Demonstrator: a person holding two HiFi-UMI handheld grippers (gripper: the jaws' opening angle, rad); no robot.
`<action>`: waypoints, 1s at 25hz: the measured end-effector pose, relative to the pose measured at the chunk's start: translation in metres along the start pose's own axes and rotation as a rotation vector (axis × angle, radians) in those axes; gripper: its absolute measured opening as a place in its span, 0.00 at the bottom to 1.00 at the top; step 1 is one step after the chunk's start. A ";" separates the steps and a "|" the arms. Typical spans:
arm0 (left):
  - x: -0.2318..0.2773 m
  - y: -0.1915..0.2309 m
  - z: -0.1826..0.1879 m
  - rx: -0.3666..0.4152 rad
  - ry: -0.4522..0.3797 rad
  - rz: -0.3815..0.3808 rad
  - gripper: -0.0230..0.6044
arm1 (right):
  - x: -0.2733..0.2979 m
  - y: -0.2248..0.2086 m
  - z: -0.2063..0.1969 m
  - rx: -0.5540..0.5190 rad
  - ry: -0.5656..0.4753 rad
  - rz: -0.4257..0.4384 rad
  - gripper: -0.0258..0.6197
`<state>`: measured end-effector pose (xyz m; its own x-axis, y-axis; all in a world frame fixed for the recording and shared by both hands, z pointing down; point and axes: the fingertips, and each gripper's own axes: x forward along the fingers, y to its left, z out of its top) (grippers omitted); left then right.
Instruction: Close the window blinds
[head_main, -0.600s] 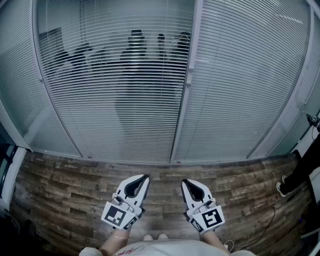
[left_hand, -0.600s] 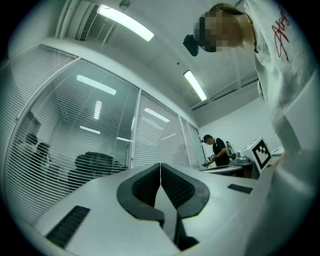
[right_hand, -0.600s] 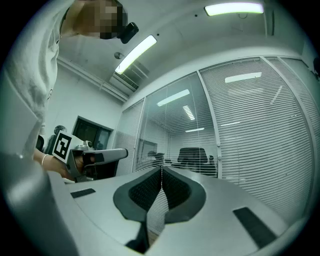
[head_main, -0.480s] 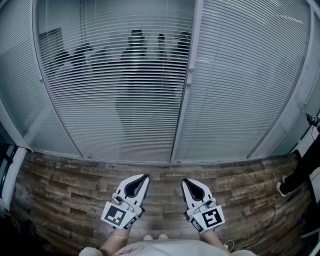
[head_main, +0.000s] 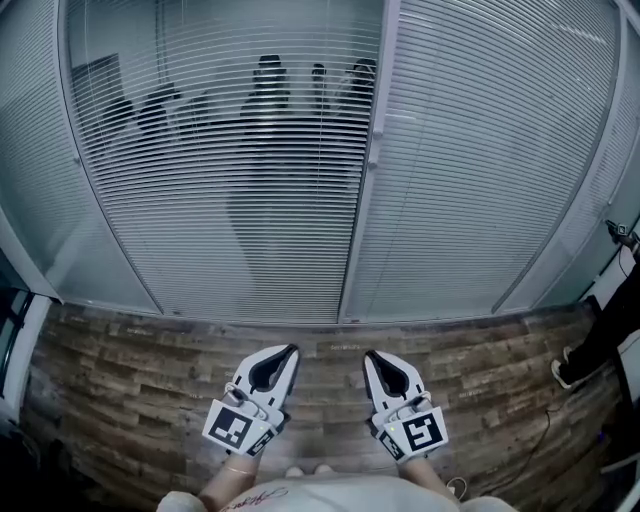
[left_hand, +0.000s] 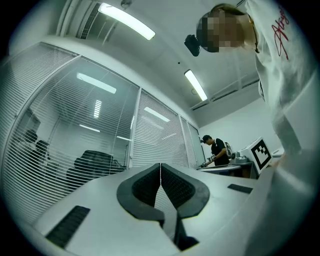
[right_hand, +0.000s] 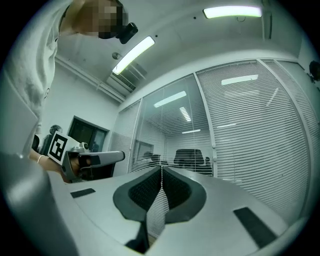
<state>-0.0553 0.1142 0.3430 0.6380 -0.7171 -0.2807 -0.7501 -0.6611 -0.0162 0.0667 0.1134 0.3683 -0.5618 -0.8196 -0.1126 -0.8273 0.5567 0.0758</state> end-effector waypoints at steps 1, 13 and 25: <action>0.003 0.000 0.000 0.000 0.001 -0.002 0.07 | 0.000 -0.003 0.002 0.000 -0.006 -0.005 0.07; 0.030 -0.006 -0.013 0.014 0.001 0.007 0.07 | 0.000 -0.039 -0.006 -0.050 -0.013 -0.021 0.07; 0.050 0.007 -0.017 0.015 -0.006 0.066 0.07 | 0.018 -0.058 -0.010 -0.062 -0.001 0.036 0.07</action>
<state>-0.0257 0.0705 0.3456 0.5862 -0.7574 -0.2876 -0.7930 -0.6091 -0.0120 0.1050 0.0649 0.3720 -0.5915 -0.7988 -0.1092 -0.8047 0.5766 0.1409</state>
